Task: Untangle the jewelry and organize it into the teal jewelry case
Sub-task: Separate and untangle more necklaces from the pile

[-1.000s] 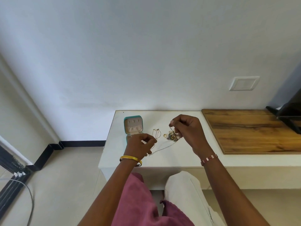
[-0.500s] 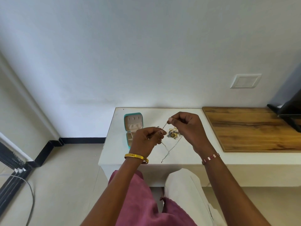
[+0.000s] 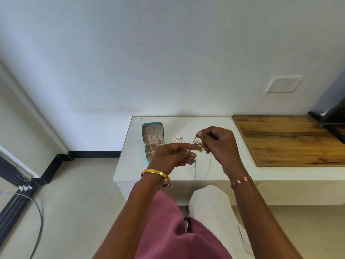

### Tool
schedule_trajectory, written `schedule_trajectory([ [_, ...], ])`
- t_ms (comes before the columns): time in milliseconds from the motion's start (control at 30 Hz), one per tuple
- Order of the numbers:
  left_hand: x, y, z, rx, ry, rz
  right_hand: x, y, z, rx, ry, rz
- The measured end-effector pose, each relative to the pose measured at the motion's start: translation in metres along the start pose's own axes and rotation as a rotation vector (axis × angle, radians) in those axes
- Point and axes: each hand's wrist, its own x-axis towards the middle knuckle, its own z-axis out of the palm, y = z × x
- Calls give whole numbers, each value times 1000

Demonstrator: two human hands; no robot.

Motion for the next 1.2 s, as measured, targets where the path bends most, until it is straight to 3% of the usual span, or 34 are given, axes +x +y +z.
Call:
schedule_trajectory([
  [200, 4, -6, 2, -24, 19, -26, 0, 12, 2, -58, 44, -8],
  [467, 11, -8, 6, -291, 89, -84, -5, 16, 12, -202, 64, -72],
  [800, 15, -16, 3, -359, 231, -67, -17, 11, 20, -297, -139, -81],
  [1200, 10, -16, 9, -57, 361, 160, -17, 11, 19, -372, -121, -85],
])
